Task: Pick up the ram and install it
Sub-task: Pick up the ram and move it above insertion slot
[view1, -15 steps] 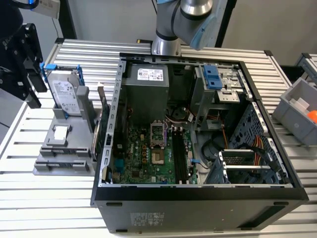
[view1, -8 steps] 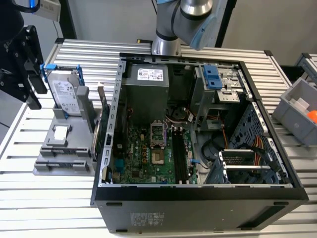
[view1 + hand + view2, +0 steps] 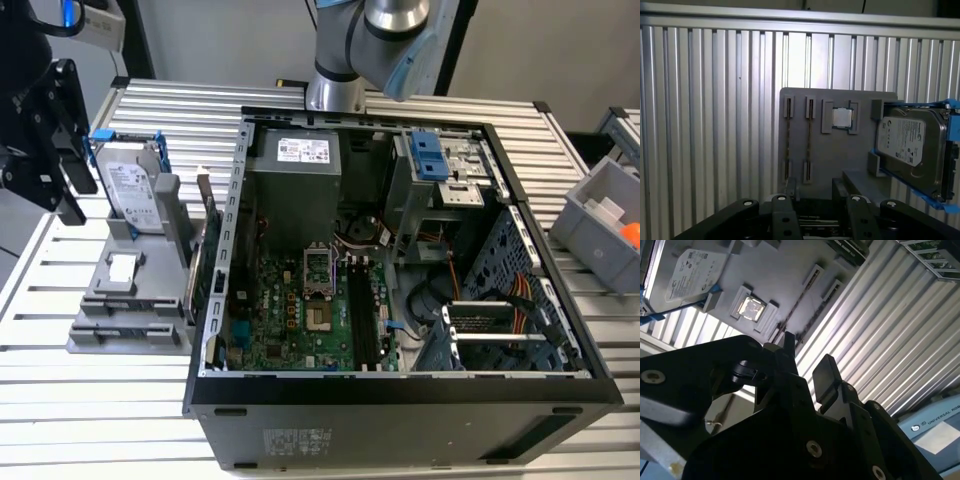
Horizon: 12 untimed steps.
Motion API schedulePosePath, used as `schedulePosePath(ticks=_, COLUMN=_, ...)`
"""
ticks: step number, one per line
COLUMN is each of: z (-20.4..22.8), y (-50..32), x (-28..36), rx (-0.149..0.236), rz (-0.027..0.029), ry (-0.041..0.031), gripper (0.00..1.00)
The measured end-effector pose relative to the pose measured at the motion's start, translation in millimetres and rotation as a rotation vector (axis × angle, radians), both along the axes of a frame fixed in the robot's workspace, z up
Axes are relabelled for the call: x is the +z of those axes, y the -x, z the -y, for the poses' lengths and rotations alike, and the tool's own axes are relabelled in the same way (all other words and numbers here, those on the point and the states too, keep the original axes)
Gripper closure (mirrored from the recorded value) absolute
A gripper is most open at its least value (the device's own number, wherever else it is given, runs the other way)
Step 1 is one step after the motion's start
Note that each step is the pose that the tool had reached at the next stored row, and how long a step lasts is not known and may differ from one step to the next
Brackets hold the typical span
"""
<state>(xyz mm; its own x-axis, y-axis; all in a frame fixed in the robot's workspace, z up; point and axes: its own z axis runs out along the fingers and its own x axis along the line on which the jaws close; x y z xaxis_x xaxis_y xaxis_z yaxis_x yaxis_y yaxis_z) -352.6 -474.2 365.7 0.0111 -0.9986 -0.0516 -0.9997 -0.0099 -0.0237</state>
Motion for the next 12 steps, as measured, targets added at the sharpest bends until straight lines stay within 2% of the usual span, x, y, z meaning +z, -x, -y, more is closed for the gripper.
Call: schedulePosePath(ticks=12, z=0.0, y=0.1, x=-3.3, rx=0.000, rz=0.0001, ry=-0.0001, gripper=0.00)
